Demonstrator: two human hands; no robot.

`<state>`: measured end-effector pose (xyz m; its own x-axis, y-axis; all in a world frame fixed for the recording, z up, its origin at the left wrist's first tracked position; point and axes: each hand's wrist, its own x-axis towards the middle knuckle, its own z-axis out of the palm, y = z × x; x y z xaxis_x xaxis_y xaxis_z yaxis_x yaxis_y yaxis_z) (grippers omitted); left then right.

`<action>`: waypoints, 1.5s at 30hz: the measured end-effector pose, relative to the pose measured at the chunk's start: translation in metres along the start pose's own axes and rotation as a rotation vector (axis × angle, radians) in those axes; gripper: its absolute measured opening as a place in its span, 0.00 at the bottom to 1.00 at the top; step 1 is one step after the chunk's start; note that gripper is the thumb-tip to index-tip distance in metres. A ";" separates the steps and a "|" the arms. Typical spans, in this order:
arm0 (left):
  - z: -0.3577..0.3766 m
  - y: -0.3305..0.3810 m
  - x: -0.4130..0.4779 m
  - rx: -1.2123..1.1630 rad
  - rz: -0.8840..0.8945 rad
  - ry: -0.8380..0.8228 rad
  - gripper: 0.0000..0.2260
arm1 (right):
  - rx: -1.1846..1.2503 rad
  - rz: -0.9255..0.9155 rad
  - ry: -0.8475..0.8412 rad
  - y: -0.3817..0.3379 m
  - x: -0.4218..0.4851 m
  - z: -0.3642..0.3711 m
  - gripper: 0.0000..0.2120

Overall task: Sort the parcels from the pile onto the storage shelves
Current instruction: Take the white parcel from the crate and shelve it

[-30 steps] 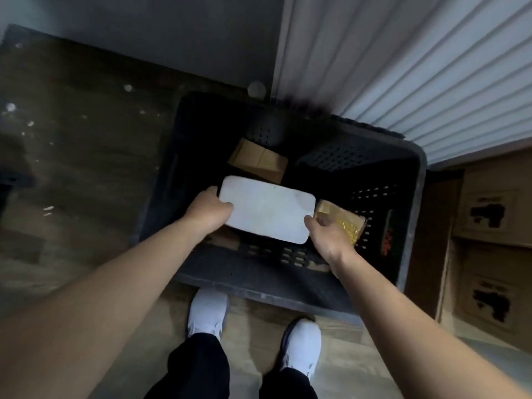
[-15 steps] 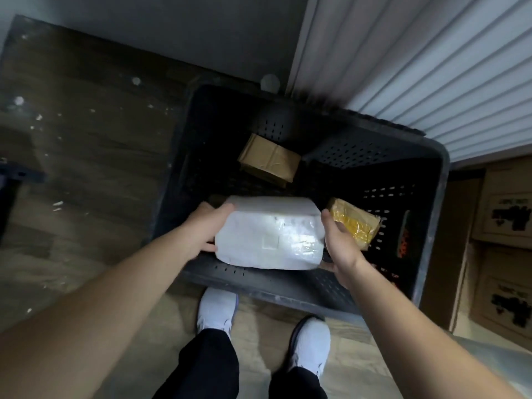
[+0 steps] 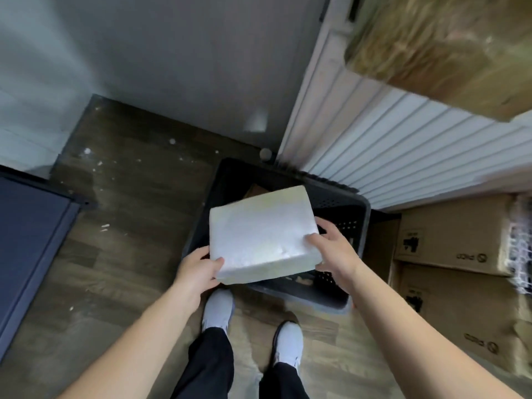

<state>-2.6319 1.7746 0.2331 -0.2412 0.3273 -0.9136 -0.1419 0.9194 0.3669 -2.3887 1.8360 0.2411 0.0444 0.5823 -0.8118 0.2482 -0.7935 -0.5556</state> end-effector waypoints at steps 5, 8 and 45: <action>-0.029 0.017 -0.077 -0.134 -0.020 0.029 0.02 | -0.016 -0.135 -0.073 -0.047 -0.074 0.006 0.22; -0.049 0.039 -0.118 -0.246 -0.039 -0.022 0.17 | -0.143 -0.203 -0.090 -0.074 -0.099 0.004 0.27; -0.154 0.162 -0.402 -0.605 0.769 0.117 0.14 | -0.085 -0.774 -0.337 -0.346 -0.367 0.012 0.02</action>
<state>-2.7059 1.7585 0.6867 -0.5622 0.7358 -0.3776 -0.3659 0.1882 0.9114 -2.5021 1.8950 0.7295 -0.4553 0.8612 -0.2258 0.1621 -0.1692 -0.9722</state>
